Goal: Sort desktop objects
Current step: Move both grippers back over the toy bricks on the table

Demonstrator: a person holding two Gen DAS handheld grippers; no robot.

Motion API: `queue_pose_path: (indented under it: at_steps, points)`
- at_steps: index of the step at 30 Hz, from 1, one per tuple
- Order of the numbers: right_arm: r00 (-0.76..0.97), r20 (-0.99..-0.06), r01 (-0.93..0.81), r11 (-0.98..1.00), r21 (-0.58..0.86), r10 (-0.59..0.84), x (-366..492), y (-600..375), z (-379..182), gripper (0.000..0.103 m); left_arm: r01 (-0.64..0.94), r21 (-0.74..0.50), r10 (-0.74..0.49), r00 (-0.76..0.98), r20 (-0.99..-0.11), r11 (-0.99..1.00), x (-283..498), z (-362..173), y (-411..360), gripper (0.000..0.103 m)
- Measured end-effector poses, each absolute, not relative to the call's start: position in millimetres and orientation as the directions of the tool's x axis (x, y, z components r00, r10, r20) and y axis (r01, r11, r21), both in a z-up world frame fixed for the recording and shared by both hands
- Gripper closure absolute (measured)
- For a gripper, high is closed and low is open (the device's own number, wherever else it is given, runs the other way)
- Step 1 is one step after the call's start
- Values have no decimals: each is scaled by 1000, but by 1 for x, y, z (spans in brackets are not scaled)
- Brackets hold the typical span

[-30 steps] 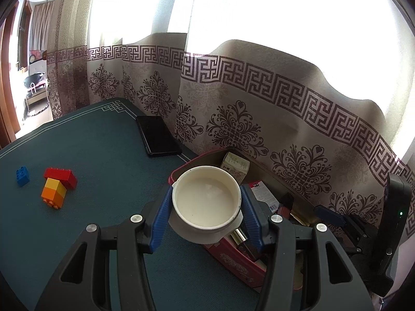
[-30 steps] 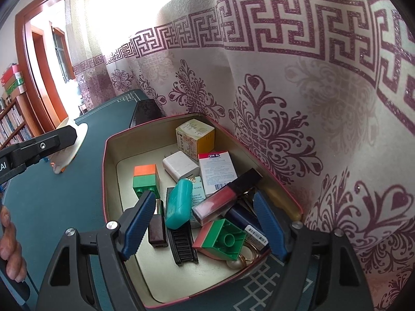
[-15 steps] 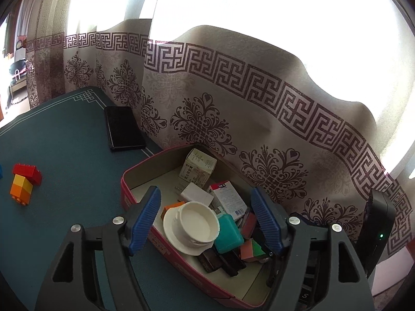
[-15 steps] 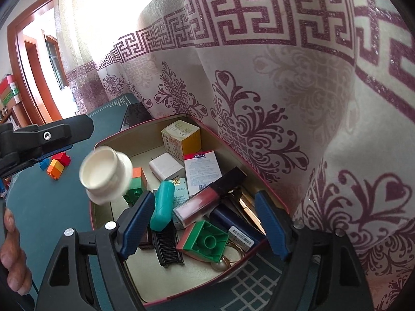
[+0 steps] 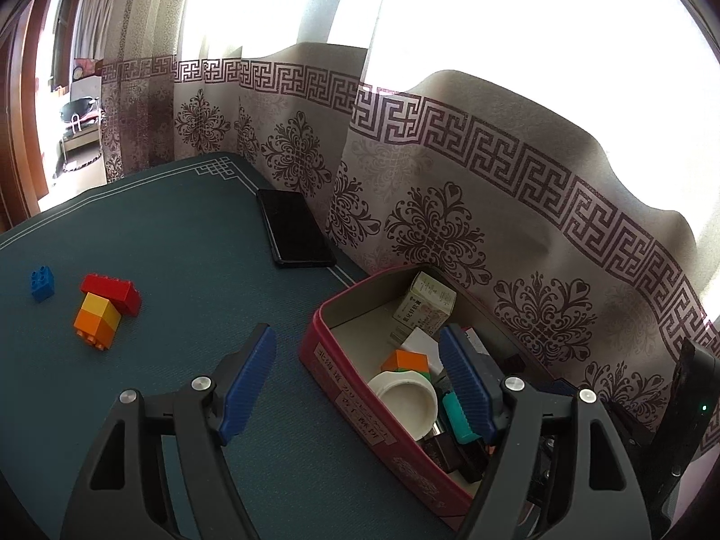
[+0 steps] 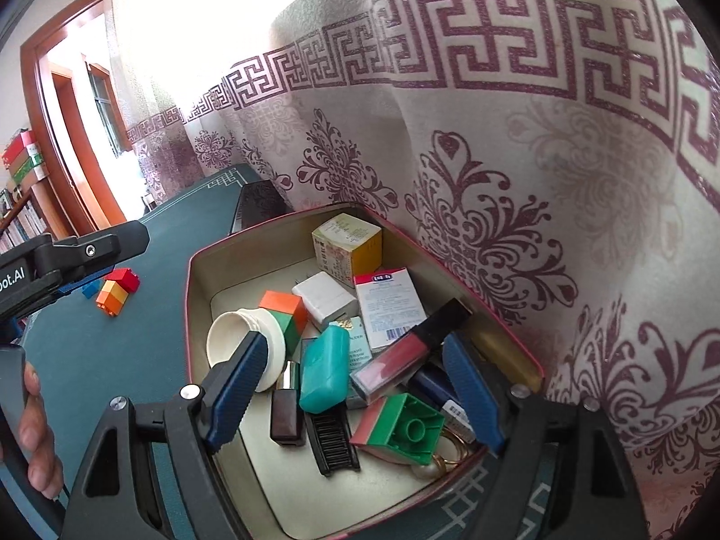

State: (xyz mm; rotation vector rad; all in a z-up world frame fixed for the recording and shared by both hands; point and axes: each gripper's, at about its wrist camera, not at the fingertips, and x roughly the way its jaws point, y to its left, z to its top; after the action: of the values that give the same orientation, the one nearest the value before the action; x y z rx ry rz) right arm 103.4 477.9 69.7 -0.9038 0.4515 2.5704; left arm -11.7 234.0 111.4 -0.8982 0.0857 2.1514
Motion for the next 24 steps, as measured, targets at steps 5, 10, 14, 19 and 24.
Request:
queue_pose_path:
  at_steps: [5, 10, 14, 19, 24]
  points:
    - [-758, -622, -384, -906, 180, 197, 84, 454, 80, 20, -633, -213, 601, -496, -626, -744, -35, 113, 206, 25]
    - [-781, -607, -318, -931, 180, 149, 64, 430, 85, 19, -552, -213, 545, -551, -632, -806, -63, 109, 172, 25]
    - [-787, -606, -282, -940, 191, 112, 52, 415, 85, 19, -492, -209, 497, -580, -646, -845, -84, 104, 147, 25]
    - [-794, -604, -225, -955, 191, 67, 41, 394, 84, 19, -422, -205, 444, -610, -657, -883, -109, 101, 118, 25]
    - [-800, -600, -157, -970, 183, 16, 25, 372, 84, 19, -349, -183, 377, -648, -662, -919, -133, 97, 90, 25]
